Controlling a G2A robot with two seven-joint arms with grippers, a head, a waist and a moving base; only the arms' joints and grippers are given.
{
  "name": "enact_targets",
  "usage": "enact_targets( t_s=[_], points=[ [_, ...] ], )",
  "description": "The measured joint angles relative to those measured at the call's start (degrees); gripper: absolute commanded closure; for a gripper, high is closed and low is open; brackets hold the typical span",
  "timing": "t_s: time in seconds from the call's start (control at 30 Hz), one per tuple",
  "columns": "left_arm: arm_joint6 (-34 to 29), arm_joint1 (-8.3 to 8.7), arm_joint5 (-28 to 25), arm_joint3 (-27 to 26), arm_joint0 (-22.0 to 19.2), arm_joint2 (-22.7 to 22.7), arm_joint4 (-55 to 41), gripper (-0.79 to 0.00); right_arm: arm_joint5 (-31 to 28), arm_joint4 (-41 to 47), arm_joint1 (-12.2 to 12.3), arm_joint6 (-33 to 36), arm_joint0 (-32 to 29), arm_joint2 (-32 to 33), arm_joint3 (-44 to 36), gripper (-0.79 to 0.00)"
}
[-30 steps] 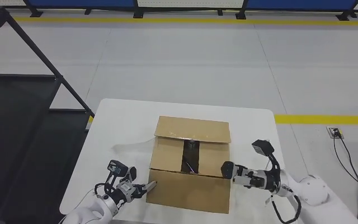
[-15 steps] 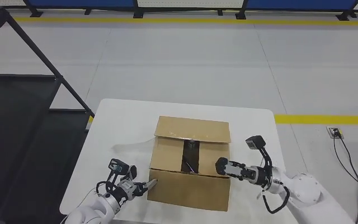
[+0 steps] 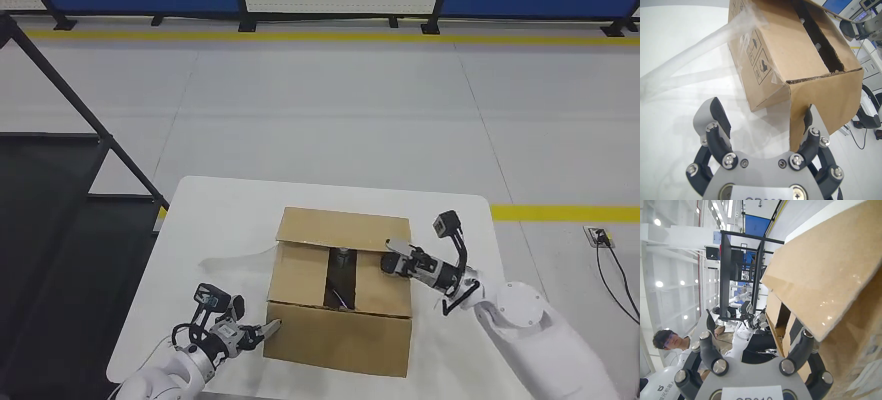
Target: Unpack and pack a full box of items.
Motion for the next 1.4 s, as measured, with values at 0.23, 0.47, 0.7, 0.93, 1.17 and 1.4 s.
enact_targets(
  t_s=[0.23,0.47,0.7,0.93,1.17,1.4],
  points=[
    [0.0,0.00,0.0,0.0,0.0,0.0,0.0,-0.785,-0.8,-4.0,-1.3,-9.6,2.0,0.4,-1.7,-0.785],
    [0.0,0.00,0.0,0.0,0.0,0.0,0.0,-0.785,2.9,-12.3,-3.4,-20.8,7.7,-2.0,1.2,-0.785],
    [0.0,0.00,0.0,0.0,0.0,0.0,0.0,-0.785,4.0,-18.9,-6.9,-31.0,13.8,-7.6,8.9,-0.785],
    [0.0,0.00,0.0,0.0,0.0,0.0,0.0,-0.785,3.5,-25.3,-10.2,-37.6,17.5,-12.4,16.9,-0.785],
    [0.0,0.00,0.0,0.0,0.0,0.0,0.0,-0.785,4.5,-27.9,-12.9,-37.9,20.0,-15.1,23.9,-0.785],
    [0.8,-0.03,0.2,-0.2,0.2,0.1,-0.6,-0.785,4.0,-27.1,-14.7,-36.4,21.6,-14.6,27.7,-0.785]
  ],
)
